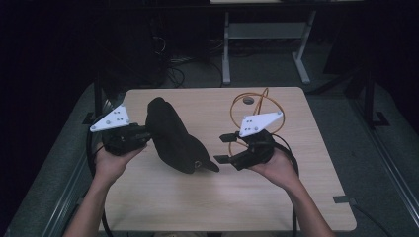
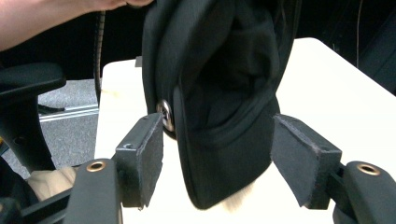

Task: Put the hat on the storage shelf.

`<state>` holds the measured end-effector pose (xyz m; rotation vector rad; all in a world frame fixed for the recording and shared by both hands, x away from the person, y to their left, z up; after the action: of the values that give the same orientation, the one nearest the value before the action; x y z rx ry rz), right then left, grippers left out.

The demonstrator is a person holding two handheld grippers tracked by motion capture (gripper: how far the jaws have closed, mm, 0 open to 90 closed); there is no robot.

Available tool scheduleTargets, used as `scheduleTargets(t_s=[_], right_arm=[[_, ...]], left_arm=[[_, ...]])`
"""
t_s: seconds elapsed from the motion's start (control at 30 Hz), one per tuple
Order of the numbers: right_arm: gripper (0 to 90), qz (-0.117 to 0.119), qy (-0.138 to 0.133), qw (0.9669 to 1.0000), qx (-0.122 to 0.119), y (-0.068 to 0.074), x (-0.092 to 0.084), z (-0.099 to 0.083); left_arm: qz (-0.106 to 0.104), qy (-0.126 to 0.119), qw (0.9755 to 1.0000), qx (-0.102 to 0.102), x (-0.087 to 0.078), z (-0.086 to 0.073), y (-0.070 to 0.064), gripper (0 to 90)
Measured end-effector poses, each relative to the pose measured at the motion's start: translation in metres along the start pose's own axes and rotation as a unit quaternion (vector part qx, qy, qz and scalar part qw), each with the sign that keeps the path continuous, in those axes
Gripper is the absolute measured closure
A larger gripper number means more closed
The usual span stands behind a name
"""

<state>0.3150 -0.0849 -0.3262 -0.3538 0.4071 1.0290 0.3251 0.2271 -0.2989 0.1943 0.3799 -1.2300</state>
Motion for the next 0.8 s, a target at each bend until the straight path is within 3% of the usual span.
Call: scheduleTargets(t_s=[0.23,0.57,0.8], right_arm=[[33.0,-0.009,-0.004,0.9996,0.027,-0.005,-0.012,-0.026],[31.7,-0.027,0.000,0.9982,0.053,-0.007,-0.031,-0.070],[31.0,-0.052,0.007,0.9947,0.088,-0.012,-0.041,-0.103]], left_arm=[[-0.010,0.002,0.9999,0.002,0.003,0.012,0.003,85.1],[-0.023,0.027,0.9993,0.011,0.013,0.034,0.006,85.0],[-0.035,0.029,0.9988,0.016,0.020,0.050,0.011,85.0]])
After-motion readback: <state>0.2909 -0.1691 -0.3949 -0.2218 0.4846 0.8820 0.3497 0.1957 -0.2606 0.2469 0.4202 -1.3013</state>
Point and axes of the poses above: each handheld gripper's, and its own axes: x roughly forward along the jaws, z roughly out of its top, y roughly to its left, the point moved 3 cm from there along x, roughly forward along the jaws, and after that the axes turned 13 degrees about -z, right-handed, at the moved point
